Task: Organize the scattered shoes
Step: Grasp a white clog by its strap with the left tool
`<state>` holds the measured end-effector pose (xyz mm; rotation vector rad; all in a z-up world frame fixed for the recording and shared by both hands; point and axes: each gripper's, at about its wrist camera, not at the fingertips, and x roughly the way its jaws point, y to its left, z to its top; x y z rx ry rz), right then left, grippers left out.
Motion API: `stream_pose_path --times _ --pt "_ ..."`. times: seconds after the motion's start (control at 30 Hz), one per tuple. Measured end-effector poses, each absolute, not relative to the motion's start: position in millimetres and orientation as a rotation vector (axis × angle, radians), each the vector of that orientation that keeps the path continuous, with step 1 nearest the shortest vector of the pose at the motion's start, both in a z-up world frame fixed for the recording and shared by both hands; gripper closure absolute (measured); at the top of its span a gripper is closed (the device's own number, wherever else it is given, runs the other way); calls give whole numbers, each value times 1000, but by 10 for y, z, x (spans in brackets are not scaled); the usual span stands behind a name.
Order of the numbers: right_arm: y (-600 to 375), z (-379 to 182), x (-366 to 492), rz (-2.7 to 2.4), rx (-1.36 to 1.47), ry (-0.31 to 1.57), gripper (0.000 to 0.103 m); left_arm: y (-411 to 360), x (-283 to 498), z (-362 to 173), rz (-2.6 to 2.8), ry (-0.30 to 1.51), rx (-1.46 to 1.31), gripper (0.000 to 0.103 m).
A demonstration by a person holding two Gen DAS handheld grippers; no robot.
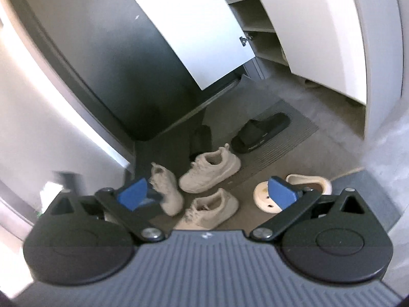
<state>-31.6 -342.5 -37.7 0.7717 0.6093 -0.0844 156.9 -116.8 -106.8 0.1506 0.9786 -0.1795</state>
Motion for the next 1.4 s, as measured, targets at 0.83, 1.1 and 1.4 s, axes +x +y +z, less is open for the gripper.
stream_pose_path --times 0.83,1.1,1.4 --pt "-3948 -847 -43 -210 1066 689 0 -3216 2364 -4033 -203 1157 305 12" --pt "-3902 -921 -1 -260 1048 722 0 -3109 2223 -3969 -237 1087 382 44" --pt "-3877 -920 -41 -294 1056 696 0 -2630 2006 -3687 -350 1081 413 81"
